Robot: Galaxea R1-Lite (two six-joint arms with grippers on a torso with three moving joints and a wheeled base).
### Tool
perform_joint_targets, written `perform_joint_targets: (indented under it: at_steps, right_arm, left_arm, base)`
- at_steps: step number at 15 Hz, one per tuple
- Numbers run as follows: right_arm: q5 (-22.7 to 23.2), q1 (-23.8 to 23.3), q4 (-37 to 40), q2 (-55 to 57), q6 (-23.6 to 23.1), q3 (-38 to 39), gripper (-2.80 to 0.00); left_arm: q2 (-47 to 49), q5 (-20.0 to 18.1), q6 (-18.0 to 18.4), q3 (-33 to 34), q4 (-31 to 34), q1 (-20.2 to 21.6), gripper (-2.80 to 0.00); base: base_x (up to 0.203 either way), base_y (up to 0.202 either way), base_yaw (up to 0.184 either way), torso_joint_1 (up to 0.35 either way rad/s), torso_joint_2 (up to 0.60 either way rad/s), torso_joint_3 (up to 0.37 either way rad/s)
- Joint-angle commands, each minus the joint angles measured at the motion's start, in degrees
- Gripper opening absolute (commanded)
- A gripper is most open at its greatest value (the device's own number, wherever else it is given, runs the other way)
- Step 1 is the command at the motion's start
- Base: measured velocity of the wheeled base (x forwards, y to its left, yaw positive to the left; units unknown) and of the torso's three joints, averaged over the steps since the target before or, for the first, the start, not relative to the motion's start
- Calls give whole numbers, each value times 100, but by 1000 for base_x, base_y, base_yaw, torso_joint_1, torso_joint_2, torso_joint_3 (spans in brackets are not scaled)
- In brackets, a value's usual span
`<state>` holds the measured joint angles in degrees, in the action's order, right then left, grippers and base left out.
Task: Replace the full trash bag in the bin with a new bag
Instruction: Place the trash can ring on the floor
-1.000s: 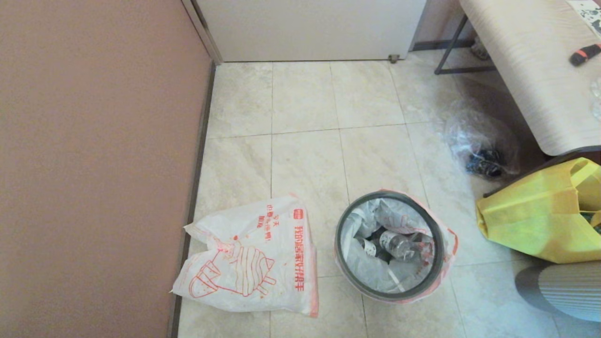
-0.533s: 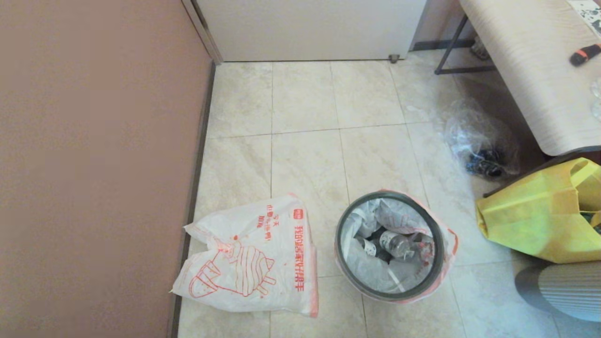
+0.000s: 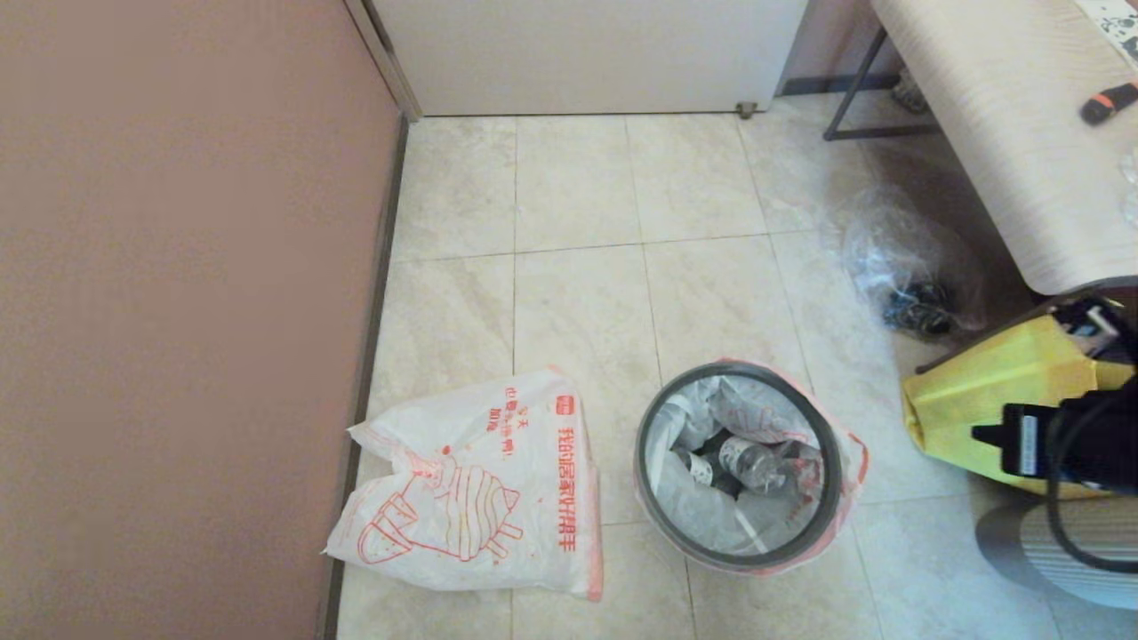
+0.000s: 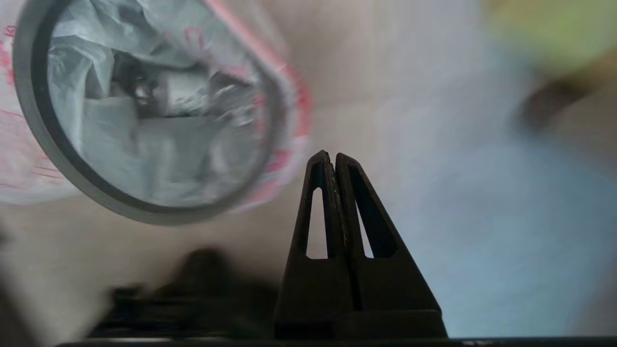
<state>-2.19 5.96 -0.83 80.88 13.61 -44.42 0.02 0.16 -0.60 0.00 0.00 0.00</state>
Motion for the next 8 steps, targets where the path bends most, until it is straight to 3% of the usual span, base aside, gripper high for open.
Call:
perform_joint_targets:
  at_steps: [1, 7, 8]
  right_arm:
    - [-1, 208, -161, 1275, 553, -157, -280]
    - [15, 680, -1514, 3091, 1416, -253, -280]
    - [1, 783, -1620, 3152, 1458, -251, 0]
  left_arm:
    - [-2, 2, -2, 0, 0, 0, -280]
    - [-2, 2, -2, 0, 0, 0, -280]
    - [-2, 2, -2, 0, 0, 0, -280]
  base:
    - [0, 0, 0, 0, 0, 0]
    - [0, 0, 0, 0, 0, 0]
    - [0, 0, 0, 0, 0, 0]
